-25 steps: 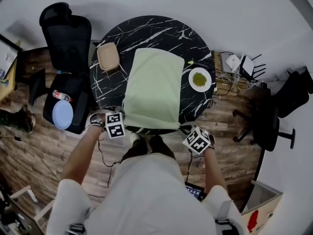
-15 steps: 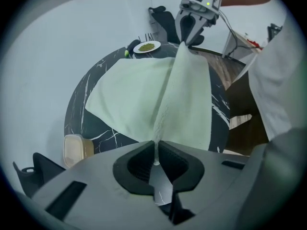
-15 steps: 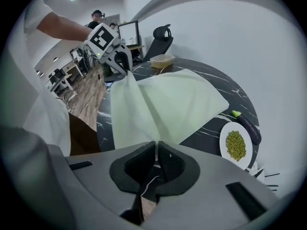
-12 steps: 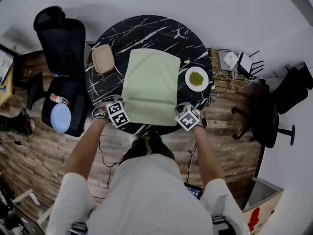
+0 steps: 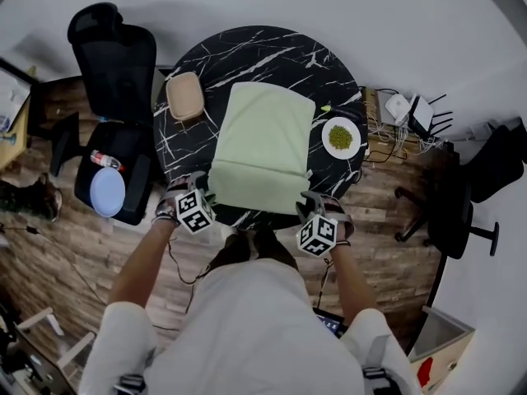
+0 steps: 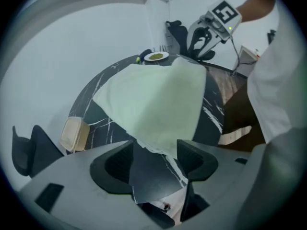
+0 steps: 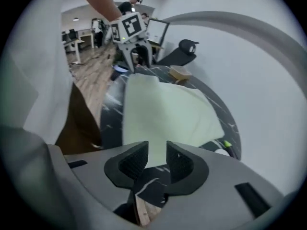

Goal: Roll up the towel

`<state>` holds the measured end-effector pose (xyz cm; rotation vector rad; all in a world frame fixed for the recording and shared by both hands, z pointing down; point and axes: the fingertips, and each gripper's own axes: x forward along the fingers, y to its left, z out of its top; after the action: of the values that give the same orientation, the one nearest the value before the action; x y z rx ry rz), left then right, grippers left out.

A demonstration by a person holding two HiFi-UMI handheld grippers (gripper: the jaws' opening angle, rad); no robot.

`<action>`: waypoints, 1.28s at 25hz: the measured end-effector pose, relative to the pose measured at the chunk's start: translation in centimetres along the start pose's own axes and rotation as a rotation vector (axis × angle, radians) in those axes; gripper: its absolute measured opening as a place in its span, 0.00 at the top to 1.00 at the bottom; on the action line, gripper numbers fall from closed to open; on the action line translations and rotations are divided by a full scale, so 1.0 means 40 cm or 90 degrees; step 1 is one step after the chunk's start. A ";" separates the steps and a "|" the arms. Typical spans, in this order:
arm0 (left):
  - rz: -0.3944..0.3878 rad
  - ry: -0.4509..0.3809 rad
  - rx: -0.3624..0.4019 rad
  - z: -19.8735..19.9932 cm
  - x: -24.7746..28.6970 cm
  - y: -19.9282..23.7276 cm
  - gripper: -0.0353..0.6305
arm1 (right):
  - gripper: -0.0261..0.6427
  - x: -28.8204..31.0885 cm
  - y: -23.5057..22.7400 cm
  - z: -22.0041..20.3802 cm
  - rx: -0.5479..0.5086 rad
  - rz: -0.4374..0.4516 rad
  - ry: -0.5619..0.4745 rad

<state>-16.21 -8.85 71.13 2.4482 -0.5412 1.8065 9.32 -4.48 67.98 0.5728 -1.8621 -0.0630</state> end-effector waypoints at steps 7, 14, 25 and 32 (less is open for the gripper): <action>-0.035 0.005 0.106 -0.012 0.032 -0.128 0.55 | 0.76 0.056 0.166 -0.066 0.009 0.083 0.039; -0.019 0.059 0.111 -0.034 0.084 -0.100 0.72 | 0.76 0.109 0.166 -0.096 0.014 0.086 0.071; -0.041 0.056 0.092 -0.048 0.055 -0.135 0.92 | 0.95 0.084 0.167 -0.100 0.026 0.082 0.067; -0.122 0.060 0.098 -0.073 -0.027 -0.259 0.92 | 0.95 -0.009 0.271 -0.105 0.031 0.205 0.080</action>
<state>-15.99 1.86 72.75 2.3949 -0.1589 1.9367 9.37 6.17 72.61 0.2977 -1.8149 0.2270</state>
